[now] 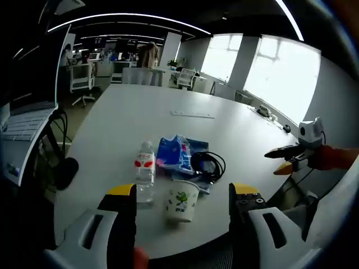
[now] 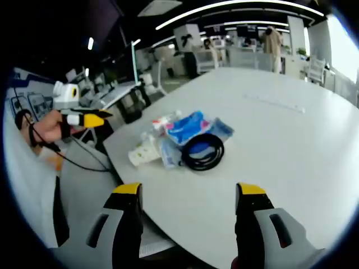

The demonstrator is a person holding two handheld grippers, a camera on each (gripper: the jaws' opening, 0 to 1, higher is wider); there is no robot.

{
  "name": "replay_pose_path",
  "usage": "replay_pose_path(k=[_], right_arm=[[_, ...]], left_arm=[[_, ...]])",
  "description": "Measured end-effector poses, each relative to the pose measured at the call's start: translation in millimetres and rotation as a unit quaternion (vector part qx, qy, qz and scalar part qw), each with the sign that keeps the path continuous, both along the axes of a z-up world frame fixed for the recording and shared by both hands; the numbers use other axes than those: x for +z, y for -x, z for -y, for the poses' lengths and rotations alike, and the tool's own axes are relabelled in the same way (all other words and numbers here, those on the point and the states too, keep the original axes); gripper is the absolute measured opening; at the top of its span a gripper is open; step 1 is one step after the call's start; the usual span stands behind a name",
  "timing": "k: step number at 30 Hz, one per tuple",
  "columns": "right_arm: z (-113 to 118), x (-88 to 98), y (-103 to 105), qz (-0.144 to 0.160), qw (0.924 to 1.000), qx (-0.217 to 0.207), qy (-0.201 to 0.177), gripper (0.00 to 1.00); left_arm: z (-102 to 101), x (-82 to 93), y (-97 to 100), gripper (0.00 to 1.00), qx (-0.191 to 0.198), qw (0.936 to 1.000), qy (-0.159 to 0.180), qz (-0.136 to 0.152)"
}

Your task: Arrange the tabletop items into an orderly group along one side of the table until the central work area is clear of visible clutter.

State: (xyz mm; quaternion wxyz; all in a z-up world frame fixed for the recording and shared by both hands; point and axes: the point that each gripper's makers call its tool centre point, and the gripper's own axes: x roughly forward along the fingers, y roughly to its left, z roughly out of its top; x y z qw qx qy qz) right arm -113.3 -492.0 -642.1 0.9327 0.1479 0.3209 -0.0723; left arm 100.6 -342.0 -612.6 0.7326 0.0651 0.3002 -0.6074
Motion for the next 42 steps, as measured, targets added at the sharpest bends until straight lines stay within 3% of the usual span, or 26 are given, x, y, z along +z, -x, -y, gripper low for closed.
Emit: replay_pose_path(k=[16,29,42], right_arm=[[4,3.5,-2,-0.002,1.0,-0.003,0.0,0.63],[7,12.2,-5,0.009,0.9998,-0.018,0.009,0.62],[-2,1.9,5,0.005,0.9994,-0.035,0.001,0.6]], left_arm=[[7,7.4,-9.0,0.66,0.008,0.9999,0.01,-0.008],[12,12.8,-3.8,0.66,-0.008,0.9997,0.023,-0.007],[2,2.2,-0.3,0.65,-0.035,0.9993,0.002,-0.01]])
